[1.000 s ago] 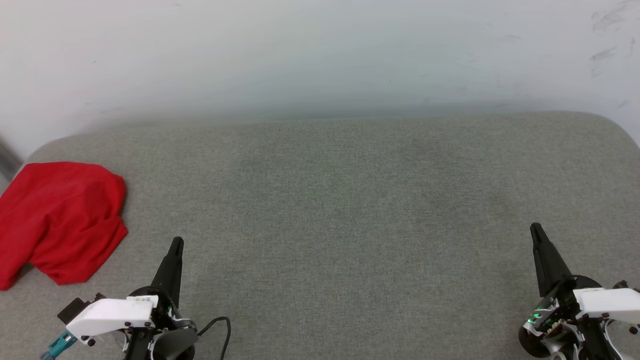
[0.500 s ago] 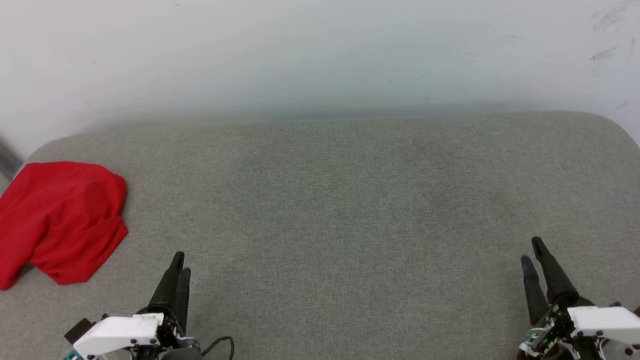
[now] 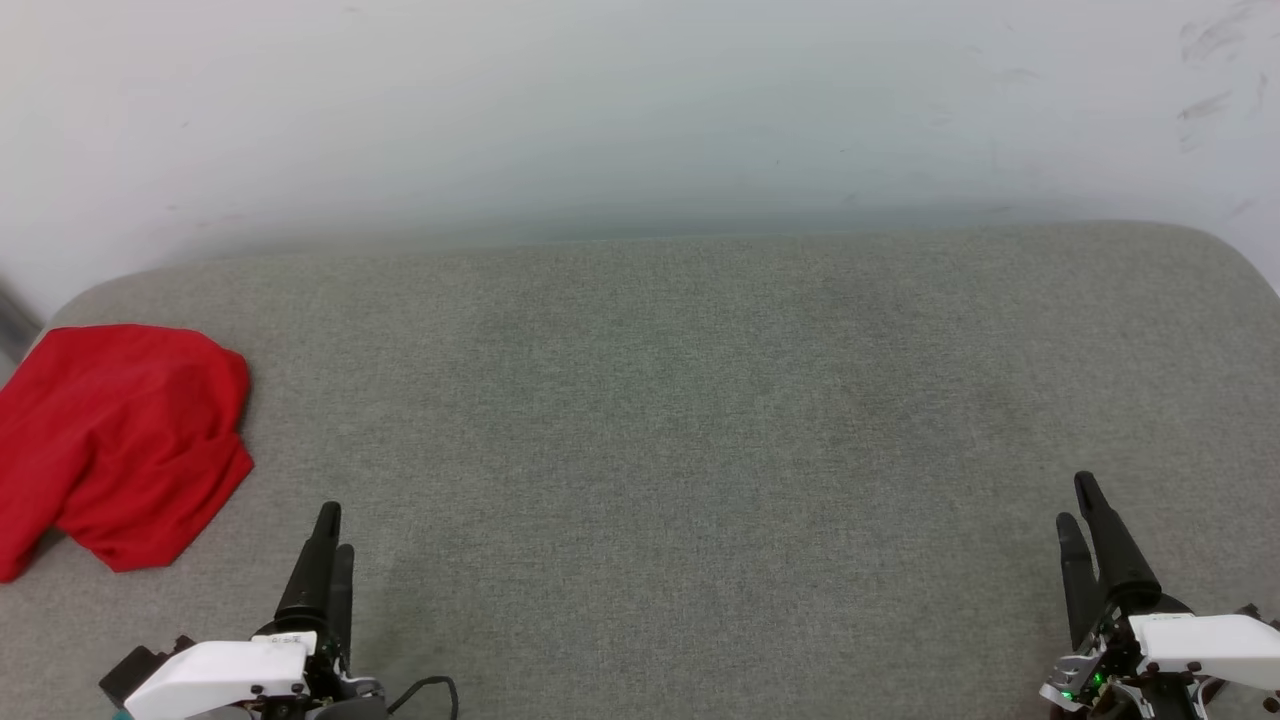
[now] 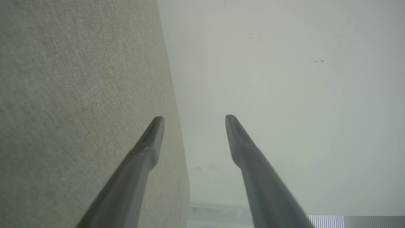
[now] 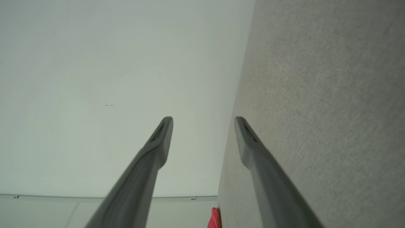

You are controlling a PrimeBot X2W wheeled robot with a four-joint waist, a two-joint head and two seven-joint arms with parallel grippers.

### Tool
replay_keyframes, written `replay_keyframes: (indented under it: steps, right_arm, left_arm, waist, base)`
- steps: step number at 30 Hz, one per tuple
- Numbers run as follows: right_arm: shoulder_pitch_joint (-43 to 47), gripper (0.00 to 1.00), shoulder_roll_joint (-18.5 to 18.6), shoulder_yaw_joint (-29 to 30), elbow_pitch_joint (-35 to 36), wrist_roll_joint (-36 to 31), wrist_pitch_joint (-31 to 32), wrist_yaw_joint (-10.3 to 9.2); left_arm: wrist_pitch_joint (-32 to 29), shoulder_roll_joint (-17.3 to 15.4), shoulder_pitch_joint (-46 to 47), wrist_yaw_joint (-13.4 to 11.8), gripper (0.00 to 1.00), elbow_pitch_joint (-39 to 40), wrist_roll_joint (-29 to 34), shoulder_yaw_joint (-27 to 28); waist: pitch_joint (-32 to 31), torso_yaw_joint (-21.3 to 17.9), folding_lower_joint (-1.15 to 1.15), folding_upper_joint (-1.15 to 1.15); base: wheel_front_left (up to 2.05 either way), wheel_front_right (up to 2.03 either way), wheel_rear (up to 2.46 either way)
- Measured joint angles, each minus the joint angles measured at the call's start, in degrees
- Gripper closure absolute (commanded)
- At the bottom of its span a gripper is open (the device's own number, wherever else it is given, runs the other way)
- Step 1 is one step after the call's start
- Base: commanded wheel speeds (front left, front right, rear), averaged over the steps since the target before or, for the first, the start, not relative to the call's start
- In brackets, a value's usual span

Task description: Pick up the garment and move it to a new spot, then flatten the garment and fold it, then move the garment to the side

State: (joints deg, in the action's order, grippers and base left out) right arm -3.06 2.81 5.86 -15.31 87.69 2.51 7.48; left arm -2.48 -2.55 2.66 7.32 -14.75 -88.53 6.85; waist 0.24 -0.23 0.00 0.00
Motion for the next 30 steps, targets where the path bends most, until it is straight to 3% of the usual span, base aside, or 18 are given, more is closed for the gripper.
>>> replay_keyframes:
  steps: [10,18,25,30]
  right_arm:
    - [0.0,0.0,-0.01,1.64,0.18,-9.09,-2.5,0.0]
    - [-0.08,0.0,-0.01,1.69,4.77,-23.17,-4.09,0.0]
    - [-0.12,0.0,-0.02,-0.32,10.95,-37.15,-5.64,0.0]
    - [-0.1,0.0,-0.01,-1.86,13.74,-45.58,-6.57,0.0]
  left_arm:
    - [2.46,0.01,-0.12,0.0,0.0,1.69,6.64,4.16]
    - [4.26,-0.02,-0.12,0.0,0.0,4.02,15.72,8.4]
    - [5.66,-0.02,-0.15,-2.07,0.0,9.43,24.55,8.15]
    - [6.58,-0.05,-1.46,-5.72,0.0,14.88,34.24,4.41]
  waist:
    - [0.07,-0.11,0.0,0.0]
    - [0.26,-0.16,0.0,0.0]
    - [0.58,-0.13,0.0,0.0]
    - [0.81,-0.11,0.0,0.0]
  base:
    - [0.0,0.0,0.0]
    - [0.0,0.0,0.0]
    - [0.0,0.0,0.0]
    - [0.0,0.0,0.0]
